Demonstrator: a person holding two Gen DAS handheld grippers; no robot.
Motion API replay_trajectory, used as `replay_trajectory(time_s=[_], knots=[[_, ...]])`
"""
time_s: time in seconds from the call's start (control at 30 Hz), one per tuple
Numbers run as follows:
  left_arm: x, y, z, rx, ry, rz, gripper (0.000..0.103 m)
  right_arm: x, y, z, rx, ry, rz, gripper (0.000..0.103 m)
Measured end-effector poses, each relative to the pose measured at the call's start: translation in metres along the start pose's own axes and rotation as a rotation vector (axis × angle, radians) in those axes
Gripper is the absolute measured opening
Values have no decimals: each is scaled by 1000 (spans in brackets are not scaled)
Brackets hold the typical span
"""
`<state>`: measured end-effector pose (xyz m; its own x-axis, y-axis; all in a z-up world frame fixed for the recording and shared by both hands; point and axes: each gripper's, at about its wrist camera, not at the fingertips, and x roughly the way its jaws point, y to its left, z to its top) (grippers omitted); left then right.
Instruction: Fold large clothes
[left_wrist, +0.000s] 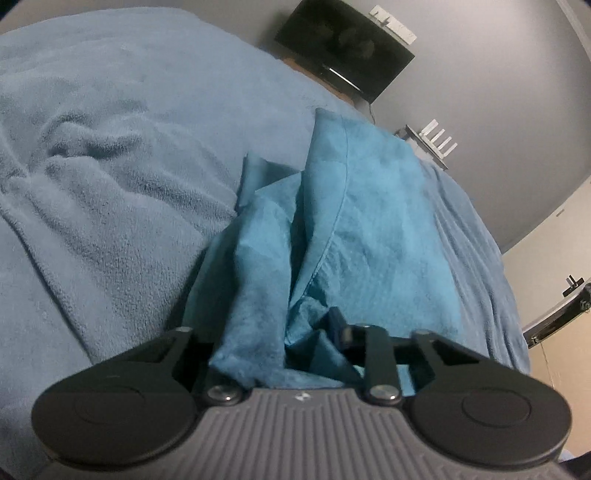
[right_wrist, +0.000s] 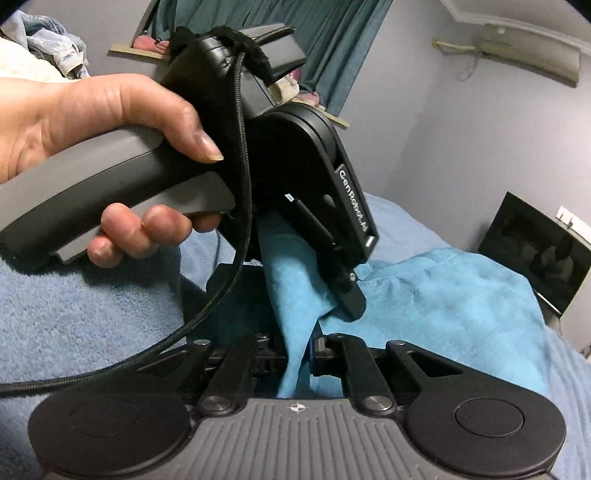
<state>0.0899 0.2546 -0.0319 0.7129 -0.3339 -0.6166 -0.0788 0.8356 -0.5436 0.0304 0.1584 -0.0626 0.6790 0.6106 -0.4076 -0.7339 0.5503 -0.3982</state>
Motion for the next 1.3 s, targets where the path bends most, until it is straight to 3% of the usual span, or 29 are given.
replay_trajectory(time_s=[0.17, 0.3, 0.37, 0.5, 0.6, 0.8, 1.07, 1.2, 1.3], knots=[[-1, 4, 4, -30, -5, -6, 18, -27, -23, 0, 72, 0, 110, 30], [2, -1, 7, 4, -13, 12, 18, -73, -73, -5, 186, 26, 190, 39], [2, -3, 7, 20, -15, 21, 18, -89, -107, -14, 291, 8, 137, 41], [3, -3, 5, 31, -20, 22, 18, -95, -170, -37, 478, -29, -55, 43], [3, 0, 5, 33, -19, 21, 18, -83, -189, -57, 485, -6, -167, 38], [4, -1, 5, 45, -19, 32, 18, -35, -180, -81, 482, 30, -209, 34], [1, 1, 7, 45, -21, 50, 18, 68, -170, -70, 349, 11, -262, 33], [1, 0, 8, 51, -17, 44, 18, 91, -204, -58, 356, -1, -284, 36], [4, 2, 9, 46, -10, 37, 18, 115, -240, -54, 408, 38, -333, 43]])
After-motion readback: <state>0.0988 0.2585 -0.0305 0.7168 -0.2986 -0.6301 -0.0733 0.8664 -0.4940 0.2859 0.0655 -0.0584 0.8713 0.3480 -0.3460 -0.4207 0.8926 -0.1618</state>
